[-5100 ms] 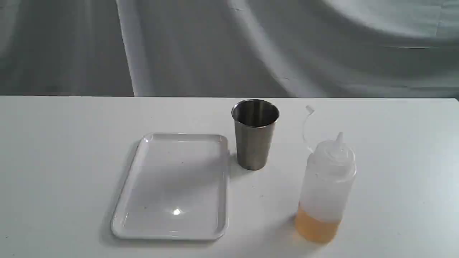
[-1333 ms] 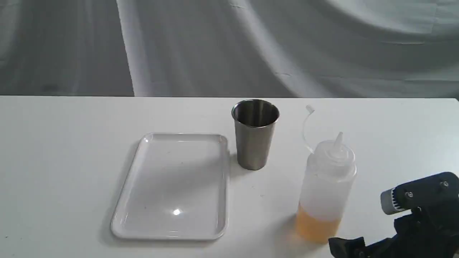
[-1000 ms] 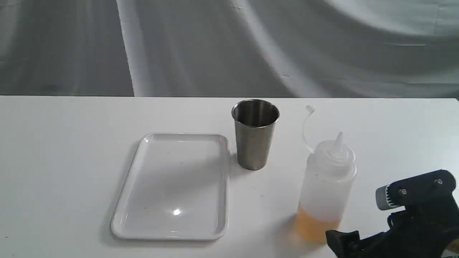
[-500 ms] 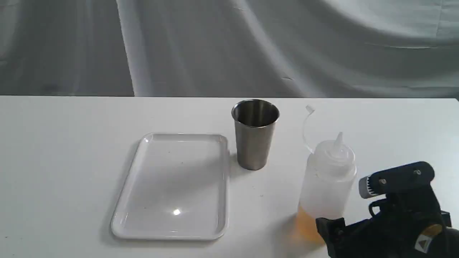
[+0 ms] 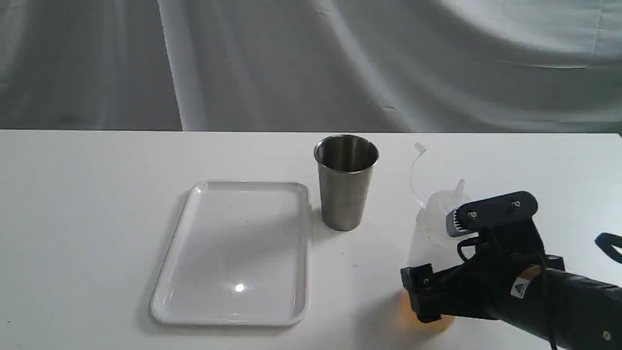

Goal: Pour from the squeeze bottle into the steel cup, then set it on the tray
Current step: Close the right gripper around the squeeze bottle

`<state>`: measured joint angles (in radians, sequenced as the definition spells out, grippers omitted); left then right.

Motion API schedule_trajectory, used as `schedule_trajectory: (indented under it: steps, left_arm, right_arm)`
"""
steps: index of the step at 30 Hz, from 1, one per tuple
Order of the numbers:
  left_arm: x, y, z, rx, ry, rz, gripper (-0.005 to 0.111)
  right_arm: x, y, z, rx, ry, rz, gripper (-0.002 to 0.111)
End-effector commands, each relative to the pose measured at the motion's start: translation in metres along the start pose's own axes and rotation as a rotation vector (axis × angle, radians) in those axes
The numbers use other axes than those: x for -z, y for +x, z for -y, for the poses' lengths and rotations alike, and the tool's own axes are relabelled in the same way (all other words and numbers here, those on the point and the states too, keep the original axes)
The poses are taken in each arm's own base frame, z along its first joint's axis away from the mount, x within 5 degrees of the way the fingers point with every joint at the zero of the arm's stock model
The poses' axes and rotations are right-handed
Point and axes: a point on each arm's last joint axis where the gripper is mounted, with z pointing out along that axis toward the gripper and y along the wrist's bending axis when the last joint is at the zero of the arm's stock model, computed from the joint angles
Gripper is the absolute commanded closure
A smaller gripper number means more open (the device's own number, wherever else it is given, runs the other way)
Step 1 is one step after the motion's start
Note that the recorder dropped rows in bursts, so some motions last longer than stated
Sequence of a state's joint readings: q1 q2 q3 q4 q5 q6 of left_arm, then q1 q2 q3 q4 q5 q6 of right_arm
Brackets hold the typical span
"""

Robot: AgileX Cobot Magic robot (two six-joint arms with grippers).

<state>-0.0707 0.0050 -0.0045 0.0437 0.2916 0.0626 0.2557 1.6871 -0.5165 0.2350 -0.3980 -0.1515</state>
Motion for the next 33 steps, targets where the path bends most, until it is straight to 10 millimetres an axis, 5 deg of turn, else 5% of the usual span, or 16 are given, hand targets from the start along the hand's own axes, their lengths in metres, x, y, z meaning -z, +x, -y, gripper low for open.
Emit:
schedule_trajectory:
  steps: [1, 19, 33]
  left_arm:
    - [0.0, 0.0006, 0.0002, 0.001, 0.002, 0.007, 0.098]
    - [0.0, 0.0006, 0.0002, 0.001, 0.002, 0.007, 0.098]
    - [0.0, 0.0006, 0.0002, 0.001, 0.002, 0.007, 0.098]
  right_arm:
    - [-0.0027, -0.0035, -0.0016, 0.007, -0.002, 0.029, 0.005]
    - [-0.0035, -0.0035, -0.0008, -0.038, 0.006, 0.035, 0.007]
    - [-0.0035, -0.0035, -0.0008, -0.038, 0.007, 0.035, 0.05]
